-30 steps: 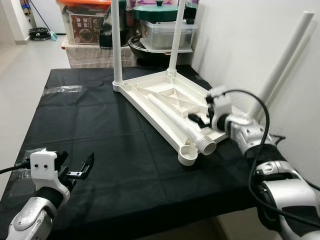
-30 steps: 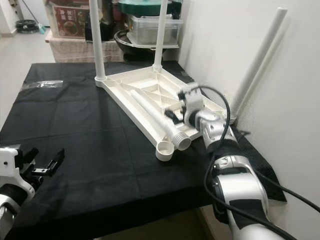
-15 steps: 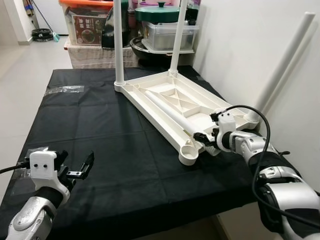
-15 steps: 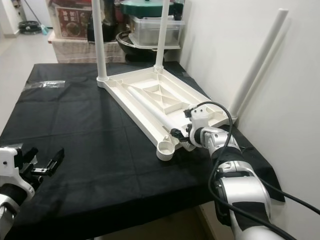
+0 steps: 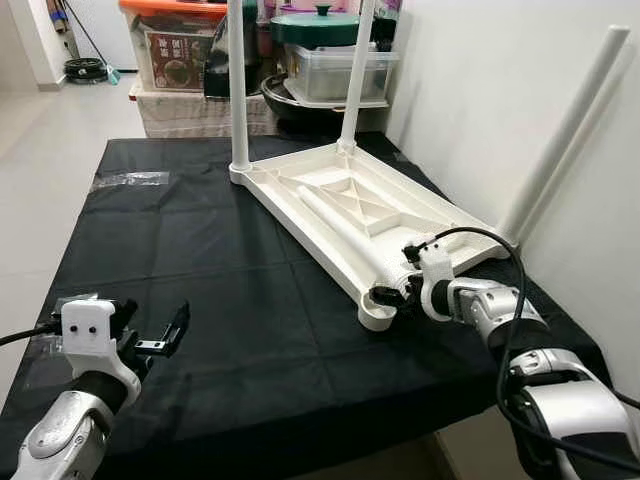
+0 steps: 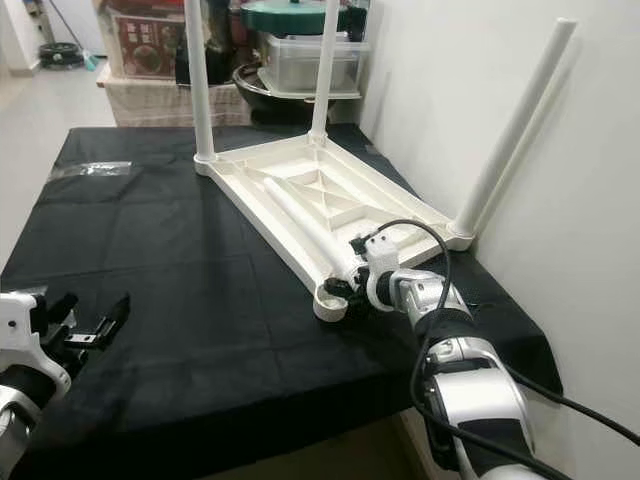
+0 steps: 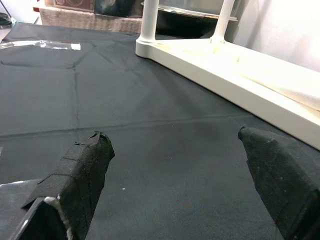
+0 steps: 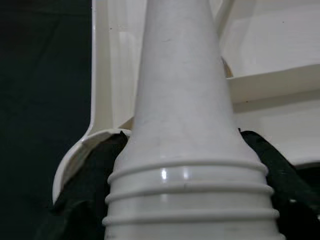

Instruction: Building children table

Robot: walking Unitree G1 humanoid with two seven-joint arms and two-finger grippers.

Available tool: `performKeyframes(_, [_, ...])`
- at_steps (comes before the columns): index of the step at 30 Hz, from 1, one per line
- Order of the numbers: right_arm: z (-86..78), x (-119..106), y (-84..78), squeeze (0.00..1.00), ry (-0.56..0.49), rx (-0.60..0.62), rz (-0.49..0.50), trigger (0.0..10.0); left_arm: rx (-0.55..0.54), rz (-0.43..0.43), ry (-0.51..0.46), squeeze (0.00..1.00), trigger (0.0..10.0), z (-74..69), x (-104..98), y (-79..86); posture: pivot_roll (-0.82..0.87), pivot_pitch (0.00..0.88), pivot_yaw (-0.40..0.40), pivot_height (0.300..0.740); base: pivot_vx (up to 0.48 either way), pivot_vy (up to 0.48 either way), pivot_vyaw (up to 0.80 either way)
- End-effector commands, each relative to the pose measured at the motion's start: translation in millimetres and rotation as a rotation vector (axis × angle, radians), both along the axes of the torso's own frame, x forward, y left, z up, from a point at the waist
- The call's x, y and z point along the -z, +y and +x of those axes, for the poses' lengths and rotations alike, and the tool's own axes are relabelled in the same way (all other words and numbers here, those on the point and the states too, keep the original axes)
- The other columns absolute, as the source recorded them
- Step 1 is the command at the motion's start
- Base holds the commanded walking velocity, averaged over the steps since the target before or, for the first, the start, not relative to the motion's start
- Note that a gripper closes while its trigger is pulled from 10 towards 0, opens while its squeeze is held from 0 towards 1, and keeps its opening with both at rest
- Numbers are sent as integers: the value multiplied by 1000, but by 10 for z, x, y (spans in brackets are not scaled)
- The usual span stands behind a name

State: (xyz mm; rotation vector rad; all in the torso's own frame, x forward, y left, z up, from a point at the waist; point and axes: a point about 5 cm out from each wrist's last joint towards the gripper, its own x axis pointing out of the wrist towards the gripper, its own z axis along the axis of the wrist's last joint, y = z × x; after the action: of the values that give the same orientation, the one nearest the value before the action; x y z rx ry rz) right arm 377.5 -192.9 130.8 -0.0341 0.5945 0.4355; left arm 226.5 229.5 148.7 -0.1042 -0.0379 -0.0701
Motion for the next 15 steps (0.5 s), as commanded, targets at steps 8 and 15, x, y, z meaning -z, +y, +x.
performKeyframes(8, [40, -35, -61, 0, -107, 143, 49, 0, 5, 18, 2, 0, 10000, 11, 24, -16, -5, 0, -92, 740, 0, 0, 0])
performKeyframes(15, [69, -454, 292, 0, -361, -8, 320, 0, 20, -27, -10, 0, 10000, 27, -17, -16, -3, 0, -83, 740, 0, 0, 0])
